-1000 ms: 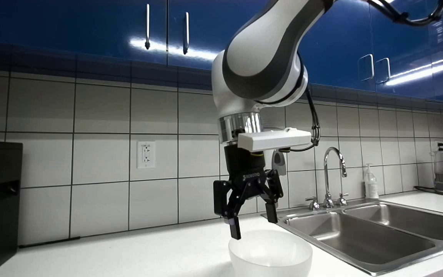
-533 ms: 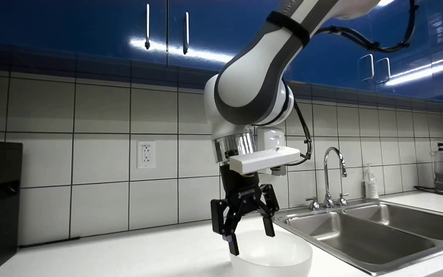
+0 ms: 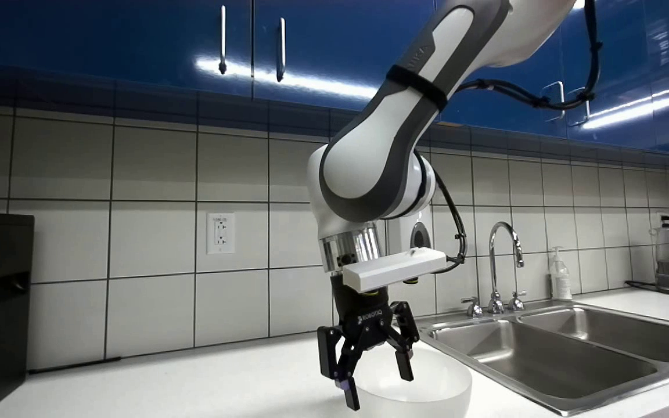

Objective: Put the plastic bowl inside the left sink

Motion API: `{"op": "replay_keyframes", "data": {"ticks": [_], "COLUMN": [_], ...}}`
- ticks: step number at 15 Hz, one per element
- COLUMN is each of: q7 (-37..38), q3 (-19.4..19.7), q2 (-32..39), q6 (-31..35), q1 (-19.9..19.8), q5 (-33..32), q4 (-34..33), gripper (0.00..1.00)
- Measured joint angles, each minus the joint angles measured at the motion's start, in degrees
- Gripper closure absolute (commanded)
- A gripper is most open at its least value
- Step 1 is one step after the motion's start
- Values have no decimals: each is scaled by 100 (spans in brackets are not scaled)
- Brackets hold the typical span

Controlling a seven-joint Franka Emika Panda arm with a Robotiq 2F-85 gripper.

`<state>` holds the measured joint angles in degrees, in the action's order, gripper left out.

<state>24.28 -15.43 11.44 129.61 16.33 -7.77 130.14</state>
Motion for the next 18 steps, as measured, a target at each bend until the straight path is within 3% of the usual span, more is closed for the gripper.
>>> {"op": "replay_keyframes", "data": {"ticks": [18], "q7": [-12], "q3": [87], "q2": [203], "q6": [148], "q1": [46], "q5": [-32], "q4": [-128], "gripper": [0]}}
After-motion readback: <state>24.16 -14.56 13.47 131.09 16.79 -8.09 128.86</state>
